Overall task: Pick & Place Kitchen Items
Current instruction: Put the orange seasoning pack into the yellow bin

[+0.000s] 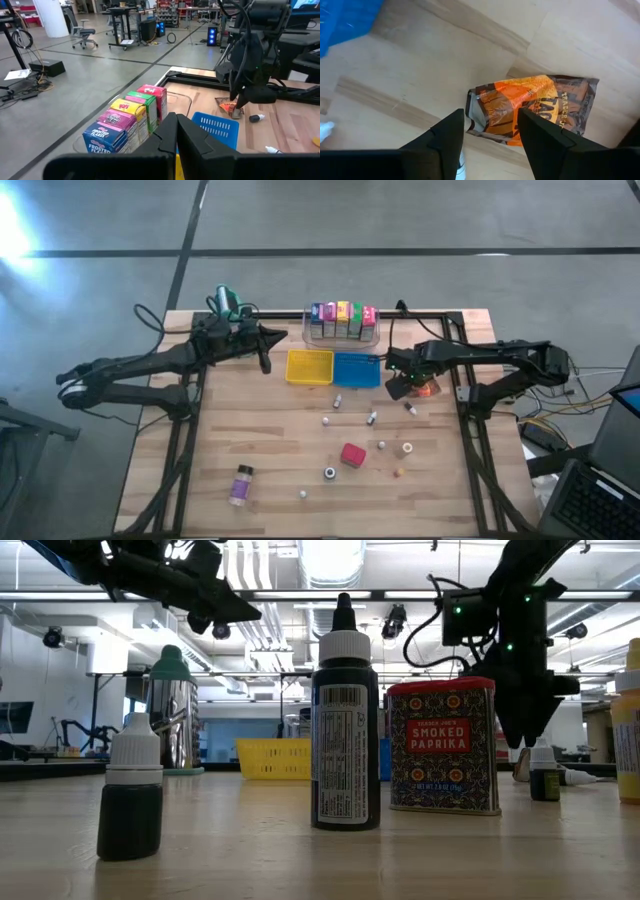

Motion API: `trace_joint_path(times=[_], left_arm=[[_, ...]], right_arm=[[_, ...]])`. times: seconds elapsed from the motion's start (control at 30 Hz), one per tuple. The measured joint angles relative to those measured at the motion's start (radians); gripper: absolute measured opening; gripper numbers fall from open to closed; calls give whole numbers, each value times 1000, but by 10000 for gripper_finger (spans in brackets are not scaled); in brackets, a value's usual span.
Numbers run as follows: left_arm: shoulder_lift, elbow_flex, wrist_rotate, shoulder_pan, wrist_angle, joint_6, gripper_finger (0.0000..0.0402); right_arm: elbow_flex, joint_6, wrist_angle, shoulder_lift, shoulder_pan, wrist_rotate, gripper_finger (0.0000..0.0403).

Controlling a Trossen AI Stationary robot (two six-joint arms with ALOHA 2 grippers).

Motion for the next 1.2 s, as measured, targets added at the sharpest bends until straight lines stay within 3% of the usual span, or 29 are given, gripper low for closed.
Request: trace_joint_path(times=[0.4,0.87,1.0,1.2], left_arm=[[0,0,0,0,-1,-17,10],[0,0,0,0,-1,-25,10],[0,0,0,0,-1,-26,10],[0,0,0,0,-1,-26,10]], right_arm=[[-4,38,-22,66,51,35,135],[-4,44,-24,61,58,77,16],[-4,44,-24,62,58,75,14],[-4,41,-24,63,58,74,57]])
